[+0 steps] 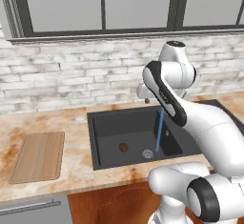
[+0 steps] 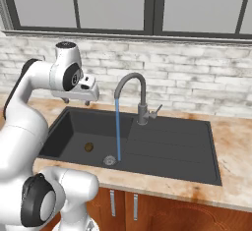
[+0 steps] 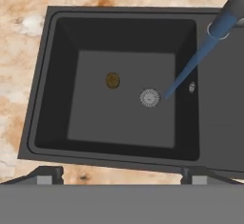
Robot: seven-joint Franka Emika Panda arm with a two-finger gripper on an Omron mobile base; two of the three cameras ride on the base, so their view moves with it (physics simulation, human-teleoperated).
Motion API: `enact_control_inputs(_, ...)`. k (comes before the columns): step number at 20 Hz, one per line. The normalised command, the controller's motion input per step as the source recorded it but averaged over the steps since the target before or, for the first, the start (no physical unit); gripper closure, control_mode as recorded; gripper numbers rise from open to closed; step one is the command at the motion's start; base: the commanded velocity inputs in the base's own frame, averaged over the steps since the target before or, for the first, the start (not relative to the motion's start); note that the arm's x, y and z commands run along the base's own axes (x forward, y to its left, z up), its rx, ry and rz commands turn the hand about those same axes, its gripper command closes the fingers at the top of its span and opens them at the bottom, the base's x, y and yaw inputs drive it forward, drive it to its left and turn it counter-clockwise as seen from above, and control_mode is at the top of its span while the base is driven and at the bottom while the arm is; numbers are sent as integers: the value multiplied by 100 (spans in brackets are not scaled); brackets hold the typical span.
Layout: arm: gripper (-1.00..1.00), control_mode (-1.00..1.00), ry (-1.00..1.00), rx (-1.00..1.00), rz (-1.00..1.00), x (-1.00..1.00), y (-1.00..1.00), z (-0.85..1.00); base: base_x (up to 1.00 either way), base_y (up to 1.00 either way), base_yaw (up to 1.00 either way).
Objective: Pick the kiwi from the sink and place it on the cutting board to airdry. Then turn off the sink faucet.
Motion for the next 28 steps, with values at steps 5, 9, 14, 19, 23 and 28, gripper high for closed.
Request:
enact_control_inputs(5,-100,-100,0,0,0,1,33,-30,0,0,0)
enact_control_inputs(9,-100,-100,0,0,0,13,38,-34,0,0,0)
enact_control_inputs(14,-100,-100,0,0,0,14,18,-37,0,0,0)
enact_control_inputs(19,-100,-100,0,0,0,12,1,-43,0,0,0)
enact_control_inputs(23,-100,-100,1,0,0,15,0,-48,0,0,0)
enact_control_inputs(28,-100,-100,6,0,0,29,4,-45,0,0,0)
